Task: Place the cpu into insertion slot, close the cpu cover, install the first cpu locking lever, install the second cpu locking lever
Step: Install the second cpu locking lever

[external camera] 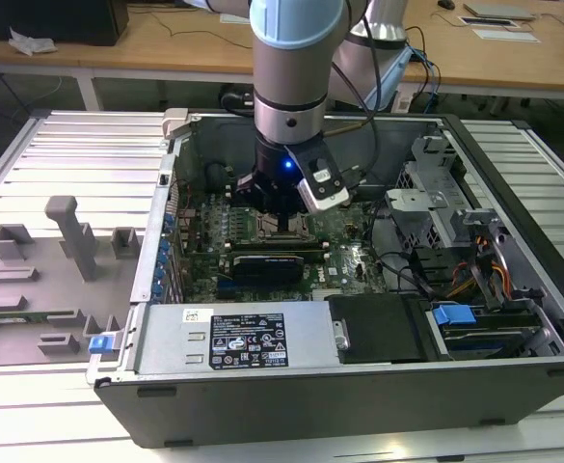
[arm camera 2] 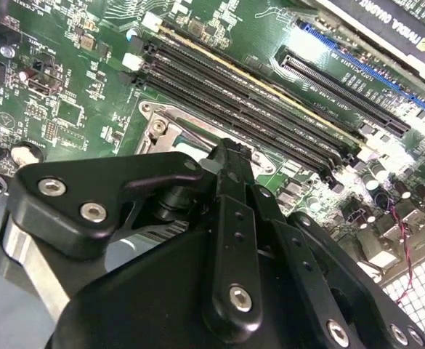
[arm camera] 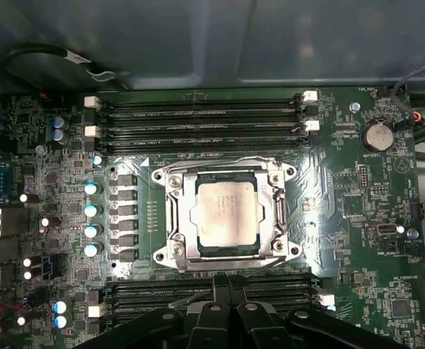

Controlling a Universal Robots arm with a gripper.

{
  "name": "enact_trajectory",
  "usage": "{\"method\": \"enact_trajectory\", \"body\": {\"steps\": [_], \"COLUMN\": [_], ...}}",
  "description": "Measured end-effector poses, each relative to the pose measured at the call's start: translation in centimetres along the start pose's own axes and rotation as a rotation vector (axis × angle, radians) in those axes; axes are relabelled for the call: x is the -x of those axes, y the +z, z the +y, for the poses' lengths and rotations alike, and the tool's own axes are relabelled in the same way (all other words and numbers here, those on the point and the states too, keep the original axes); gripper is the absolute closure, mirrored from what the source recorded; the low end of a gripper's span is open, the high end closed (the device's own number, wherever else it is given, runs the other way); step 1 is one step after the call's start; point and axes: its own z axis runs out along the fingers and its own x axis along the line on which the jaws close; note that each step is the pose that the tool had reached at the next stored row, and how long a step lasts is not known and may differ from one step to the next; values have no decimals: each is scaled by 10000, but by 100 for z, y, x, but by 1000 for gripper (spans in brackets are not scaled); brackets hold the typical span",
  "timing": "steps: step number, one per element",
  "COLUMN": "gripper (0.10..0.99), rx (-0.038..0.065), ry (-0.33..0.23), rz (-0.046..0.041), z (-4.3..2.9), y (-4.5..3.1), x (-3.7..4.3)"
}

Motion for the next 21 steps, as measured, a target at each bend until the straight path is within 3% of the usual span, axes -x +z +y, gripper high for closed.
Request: {"method": "enact_trajectory", "body": {"steps": [2,5,13,17,21], "gripper": [980,980,980,980,980], "rx": [33,194,380,651,816], "ry": [1,8,15,26,33], "rz": [2,8,12,21,27], "z": [-3,-17,-94,-131,-194], "y": [6,33,100,123,163], "x": [-7,-57,-133,-191,-224]}}
